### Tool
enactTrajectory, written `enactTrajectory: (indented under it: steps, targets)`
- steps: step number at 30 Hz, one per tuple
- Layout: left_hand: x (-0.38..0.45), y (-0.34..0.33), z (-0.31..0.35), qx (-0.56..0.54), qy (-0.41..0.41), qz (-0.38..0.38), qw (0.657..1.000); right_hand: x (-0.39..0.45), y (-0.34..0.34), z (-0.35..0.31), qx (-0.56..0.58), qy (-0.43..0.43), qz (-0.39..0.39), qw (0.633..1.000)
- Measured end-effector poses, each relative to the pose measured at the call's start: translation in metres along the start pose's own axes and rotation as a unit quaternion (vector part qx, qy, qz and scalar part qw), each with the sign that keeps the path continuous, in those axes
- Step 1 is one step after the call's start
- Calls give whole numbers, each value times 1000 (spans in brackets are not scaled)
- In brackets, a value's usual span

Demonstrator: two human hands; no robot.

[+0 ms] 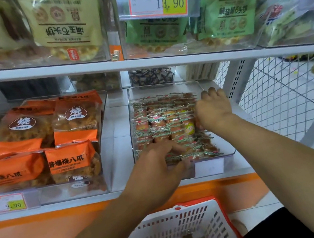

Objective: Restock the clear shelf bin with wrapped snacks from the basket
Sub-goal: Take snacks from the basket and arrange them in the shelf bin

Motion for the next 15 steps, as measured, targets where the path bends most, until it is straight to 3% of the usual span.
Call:
enactTrajectory:
  steps: [15]
  targets:
    - [-11,17,10,26,-3,-3,1000,-25,21,-5,181,22,41,982]
Point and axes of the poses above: each hand's wrist, its own x-axis towards the middle knuckle, its own y-axis out of the back of the hand, z = x × y, the point moved 3 cm from there along x, towards the middle knuckle
